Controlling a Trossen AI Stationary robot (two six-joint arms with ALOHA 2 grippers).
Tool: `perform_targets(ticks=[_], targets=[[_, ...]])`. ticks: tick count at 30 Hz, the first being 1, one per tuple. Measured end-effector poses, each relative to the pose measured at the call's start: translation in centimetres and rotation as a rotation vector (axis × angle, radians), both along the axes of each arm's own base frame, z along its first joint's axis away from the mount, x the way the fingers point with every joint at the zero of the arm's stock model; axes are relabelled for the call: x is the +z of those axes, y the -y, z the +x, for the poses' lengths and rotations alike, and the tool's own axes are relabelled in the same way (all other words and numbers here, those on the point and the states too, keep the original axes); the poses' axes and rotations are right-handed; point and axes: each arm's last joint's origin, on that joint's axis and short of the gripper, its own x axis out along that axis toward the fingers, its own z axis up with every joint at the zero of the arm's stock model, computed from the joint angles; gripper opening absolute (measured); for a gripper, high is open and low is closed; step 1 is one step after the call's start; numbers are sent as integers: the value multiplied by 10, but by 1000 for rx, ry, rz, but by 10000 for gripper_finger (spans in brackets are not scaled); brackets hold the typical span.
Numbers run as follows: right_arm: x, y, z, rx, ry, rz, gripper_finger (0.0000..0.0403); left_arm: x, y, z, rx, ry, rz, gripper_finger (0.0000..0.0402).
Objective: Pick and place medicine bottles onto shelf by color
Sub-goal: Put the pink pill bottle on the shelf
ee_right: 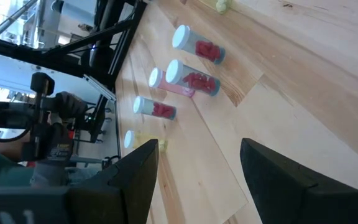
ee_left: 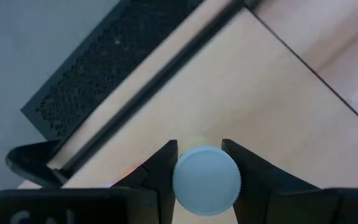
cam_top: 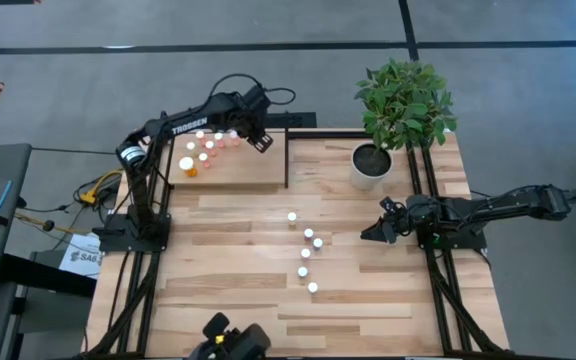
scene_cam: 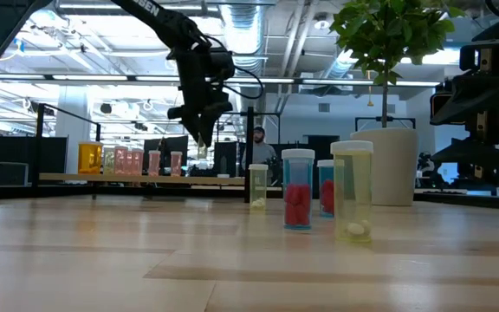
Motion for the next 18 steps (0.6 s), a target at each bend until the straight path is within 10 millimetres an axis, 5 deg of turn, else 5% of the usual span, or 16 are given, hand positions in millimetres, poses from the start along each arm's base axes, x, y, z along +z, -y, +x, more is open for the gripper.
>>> perform_targets(ticks=[18], targets=[[0,0,0,0,0,0,249,-40,-5,-7,122,33,-8,107]])
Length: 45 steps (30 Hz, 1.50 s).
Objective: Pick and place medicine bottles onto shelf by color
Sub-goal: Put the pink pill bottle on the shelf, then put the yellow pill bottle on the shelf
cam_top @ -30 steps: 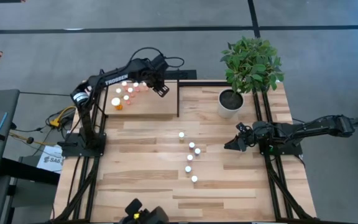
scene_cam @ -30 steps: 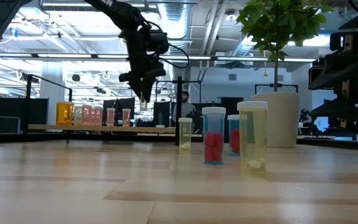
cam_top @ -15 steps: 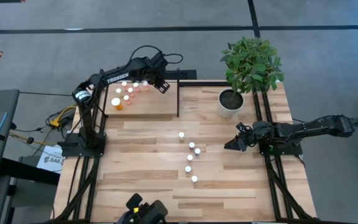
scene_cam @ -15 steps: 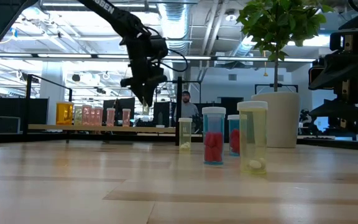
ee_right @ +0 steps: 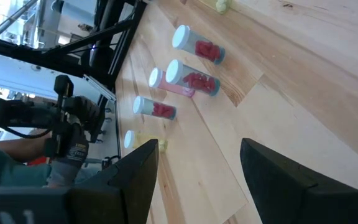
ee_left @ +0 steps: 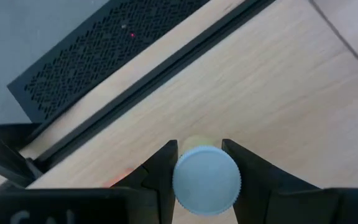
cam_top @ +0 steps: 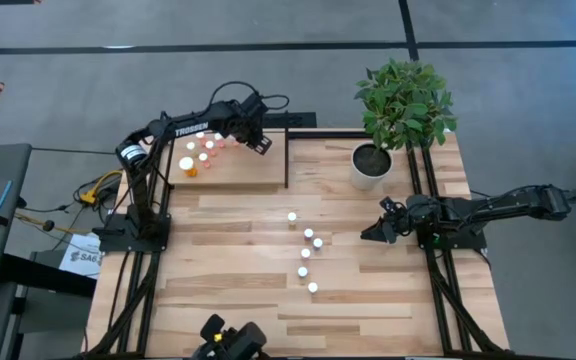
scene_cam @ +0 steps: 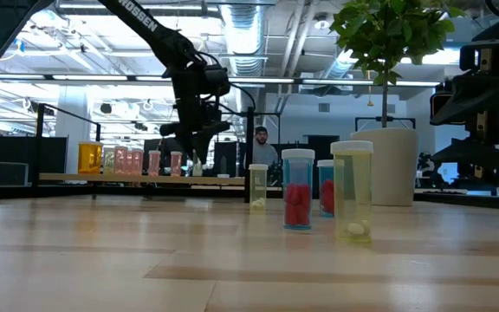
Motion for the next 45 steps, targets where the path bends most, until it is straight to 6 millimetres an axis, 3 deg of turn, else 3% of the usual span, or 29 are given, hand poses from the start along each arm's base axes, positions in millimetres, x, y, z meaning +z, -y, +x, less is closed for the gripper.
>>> perform_targets(ticks=[24,36,45], targets=[[0,0,0,0,0,0,249,-6,-1,0,45,4,-9,111],[0,0,0,0,0,0,249,-5,-2,1,48,20,4,189],[0,0,0,0,0,0,249,15,-8,6,49,19,79,213]])
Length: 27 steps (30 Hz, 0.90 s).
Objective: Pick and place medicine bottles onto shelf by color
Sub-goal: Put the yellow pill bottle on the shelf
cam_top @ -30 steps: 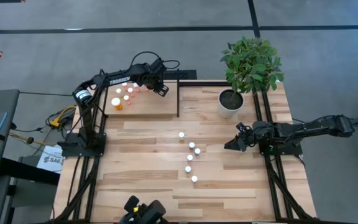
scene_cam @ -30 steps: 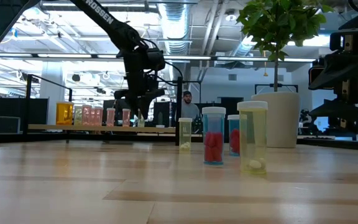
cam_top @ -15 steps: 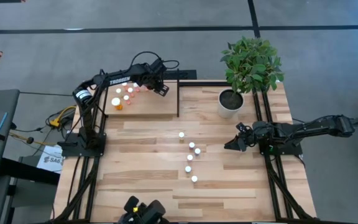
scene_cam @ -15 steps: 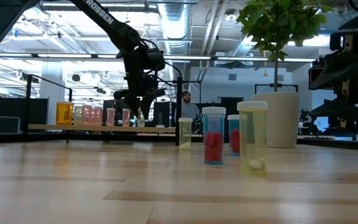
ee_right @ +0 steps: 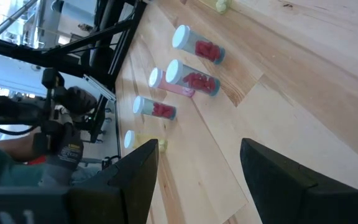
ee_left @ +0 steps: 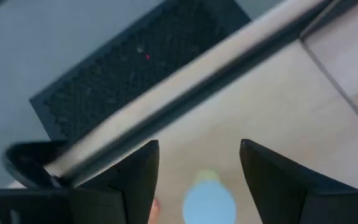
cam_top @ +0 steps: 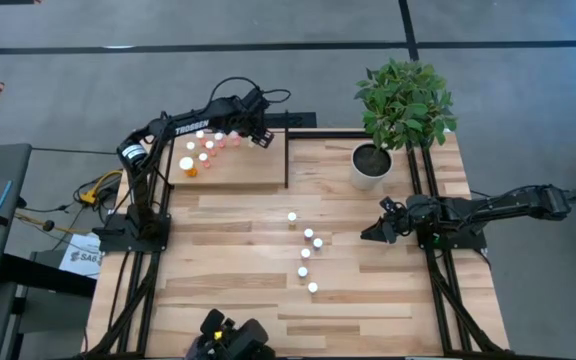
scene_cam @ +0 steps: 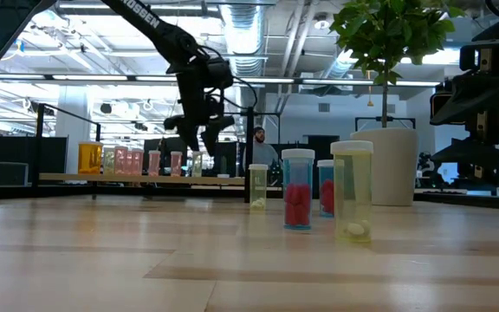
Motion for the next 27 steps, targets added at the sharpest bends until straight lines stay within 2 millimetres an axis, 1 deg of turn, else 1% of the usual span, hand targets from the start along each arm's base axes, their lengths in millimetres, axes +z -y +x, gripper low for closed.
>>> perform_targets(ticks=[10,15,18,21,23,27], targets=[[0,0,0,0,1,0,249,35,-5,3,26,-6,75,213],[0,0,0,0,0,0,249,60,3,3,24,1,78,213],[0,0,0,0,0,0,249,78,15,2,40,55,92,212],[0,0,0,0,1,0,249,91,32,4,48,103,92,212],[0,0,0,1,1,0,249,99,47,7,25,121,93,212],[0,0,0,1,1,0,249,109,83,18,-64,126,96,212]])
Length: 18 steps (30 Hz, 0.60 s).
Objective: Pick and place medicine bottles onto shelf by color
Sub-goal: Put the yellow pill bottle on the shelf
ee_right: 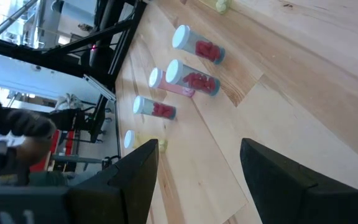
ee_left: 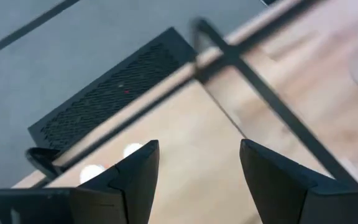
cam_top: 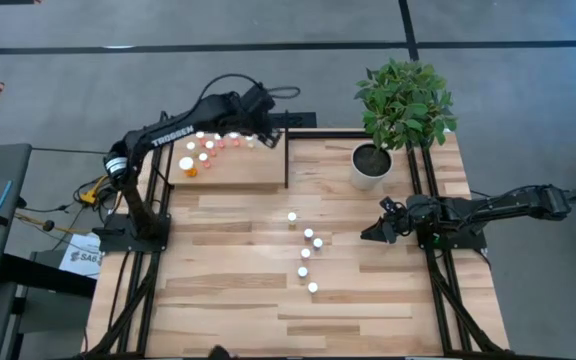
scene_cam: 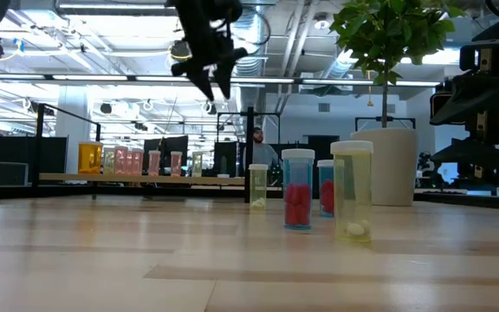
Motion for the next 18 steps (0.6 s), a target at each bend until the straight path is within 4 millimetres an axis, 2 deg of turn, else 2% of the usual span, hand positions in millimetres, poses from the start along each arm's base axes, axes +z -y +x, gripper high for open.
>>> perform_targets(ticks=[7,12,18], targets=[[0,0,0,0,-1,0,249,4,67,21,-90,-18,21,212],[0,0,0,-1,-1,0,249,0,106,25,-99,-52,1,212],[0,0,0,-1,-1,0,249,-2,156,33,-87,49,-105,212]])
